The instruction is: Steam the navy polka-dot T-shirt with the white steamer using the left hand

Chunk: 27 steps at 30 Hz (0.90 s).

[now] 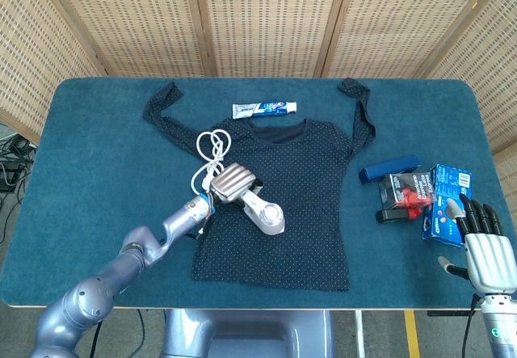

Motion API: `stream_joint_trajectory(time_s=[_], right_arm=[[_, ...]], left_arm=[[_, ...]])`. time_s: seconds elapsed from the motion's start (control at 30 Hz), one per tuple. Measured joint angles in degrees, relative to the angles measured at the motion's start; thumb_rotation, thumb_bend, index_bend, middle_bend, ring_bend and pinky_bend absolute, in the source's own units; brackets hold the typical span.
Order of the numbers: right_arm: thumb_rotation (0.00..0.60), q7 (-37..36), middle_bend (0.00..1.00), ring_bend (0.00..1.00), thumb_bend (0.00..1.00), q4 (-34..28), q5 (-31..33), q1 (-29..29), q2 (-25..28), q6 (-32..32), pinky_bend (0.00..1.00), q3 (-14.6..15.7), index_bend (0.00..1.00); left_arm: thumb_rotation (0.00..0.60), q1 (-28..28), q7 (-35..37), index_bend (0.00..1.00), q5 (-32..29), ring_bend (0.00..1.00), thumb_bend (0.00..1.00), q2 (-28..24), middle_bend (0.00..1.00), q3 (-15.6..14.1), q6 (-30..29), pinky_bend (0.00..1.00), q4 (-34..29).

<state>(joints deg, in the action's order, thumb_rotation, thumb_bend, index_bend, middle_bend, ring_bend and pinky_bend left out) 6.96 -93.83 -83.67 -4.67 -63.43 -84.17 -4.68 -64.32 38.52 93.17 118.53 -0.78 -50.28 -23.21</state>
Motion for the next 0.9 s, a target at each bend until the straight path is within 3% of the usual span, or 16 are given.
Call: stream_joint_trajectory(time_s=[0.9], right_arm=[[0.6, -0.2, 0.0, 0.0, 0.0, -0.3, -0.5, 0.1, 0.2, -0.4, 0.0, 0.1, 0.01]], left_arm=[[0.6, -0.9, -5.1, 1.0, 6.5, 0.74, 0.51, -4.7, 0.82, -4.8, -6.2, 0.8, -16.2]])
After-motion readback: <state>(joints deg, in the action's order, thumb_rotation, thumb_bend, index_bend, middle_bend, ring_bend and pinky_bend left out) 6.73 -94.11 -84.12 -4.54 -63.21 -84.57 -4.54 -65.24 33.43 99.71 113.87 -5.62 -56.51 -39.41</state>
